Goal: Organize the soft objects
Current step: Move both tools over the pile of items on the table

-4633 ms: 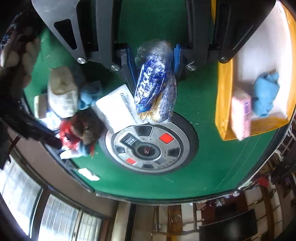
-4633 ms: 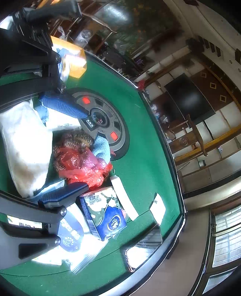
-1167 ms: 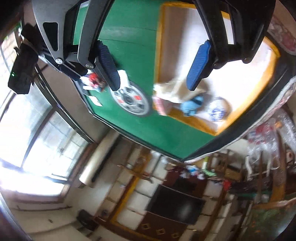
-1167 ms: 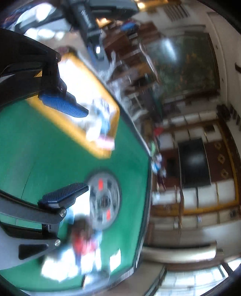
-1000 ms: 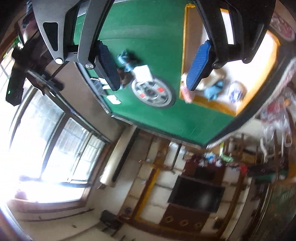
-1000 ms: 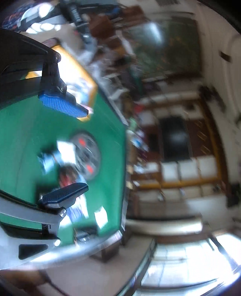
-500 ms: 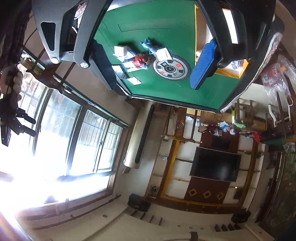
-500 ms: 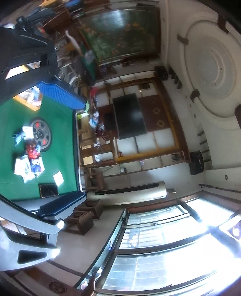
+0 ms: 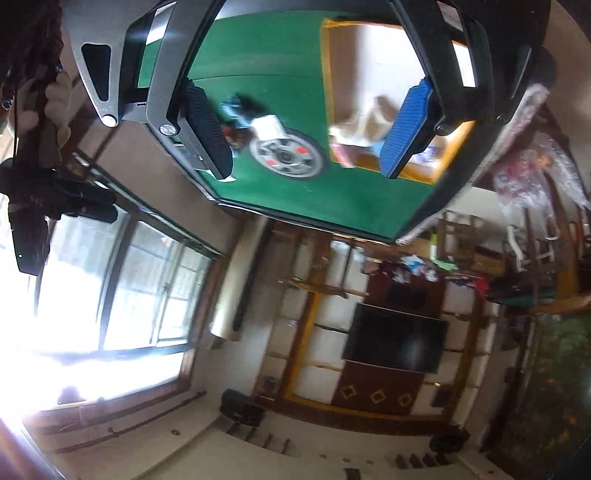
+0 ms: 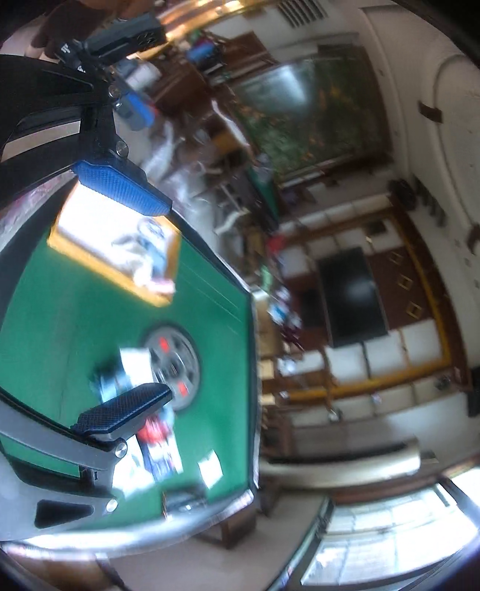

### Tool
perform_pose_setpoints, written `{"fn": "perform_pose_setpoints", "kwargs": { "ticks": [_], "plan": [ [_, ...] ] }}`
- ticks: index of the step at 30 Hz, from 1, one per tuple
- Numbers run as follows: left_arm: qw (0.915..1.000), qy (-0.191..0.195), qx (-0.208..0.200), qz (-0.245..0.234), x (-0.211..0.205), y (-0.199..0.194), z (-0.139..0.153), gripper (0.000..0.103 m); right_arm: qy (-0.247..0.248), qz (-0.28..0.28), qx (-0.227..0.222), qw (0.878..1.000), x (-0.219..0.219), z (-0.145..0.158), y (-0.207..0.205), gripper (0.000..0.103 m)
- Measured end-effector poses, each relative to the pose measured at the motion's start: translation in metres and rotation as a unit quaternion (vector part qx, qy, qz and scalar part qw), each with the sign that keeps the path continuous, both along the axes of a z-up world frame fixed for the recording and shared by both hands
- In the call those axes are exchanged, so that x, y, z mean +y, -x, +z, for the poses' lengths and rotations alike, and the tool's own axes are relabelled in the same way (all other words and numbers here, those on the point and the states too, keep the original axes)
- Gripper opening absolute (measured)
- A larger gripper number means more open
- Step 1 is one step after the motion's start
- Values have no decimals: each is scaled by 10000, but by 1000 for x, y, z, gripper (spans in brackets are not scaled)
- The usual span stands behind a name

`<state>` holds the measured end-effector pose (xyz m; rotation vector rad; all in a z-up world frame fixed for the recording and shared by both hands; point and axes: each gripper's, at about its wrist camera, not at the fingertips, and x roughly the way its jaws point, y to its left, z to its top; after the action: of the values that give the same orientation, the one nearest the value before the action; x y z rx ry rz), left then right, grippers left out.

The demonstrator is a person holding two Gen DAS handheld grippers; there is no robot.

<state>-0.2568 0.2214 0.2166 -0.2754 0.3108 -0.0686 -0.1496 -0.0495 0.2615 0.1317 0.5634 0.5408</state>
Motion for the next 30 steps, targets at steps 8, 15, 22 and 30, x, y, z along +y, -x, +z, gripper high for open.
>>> {"fn": "perform_pose_setpoints", "kwargs": {
  "ticks": [8, 15, 22, 30],
  "plan": [
    [9946, -163, 403, 938, 82, -4, -49, 82, -284, 590, 537, 9964, 124, -67, -45, 89],
    [9883, -11, 937, 1200, 109, -24, -65, 82, -115, 180, 718, 9972, 96, -103, -60, 89],
    [9885, 206, 1236, 849, 50, -62, -78, 82, -357, -461, 744, 9955, -15, -124, -76, 89],
    [9871, 106, 1596, 15, -94, -134, -56, 82, -783, -1270, 385, 9881, -153, -130, -87, 89]
  ]
}}
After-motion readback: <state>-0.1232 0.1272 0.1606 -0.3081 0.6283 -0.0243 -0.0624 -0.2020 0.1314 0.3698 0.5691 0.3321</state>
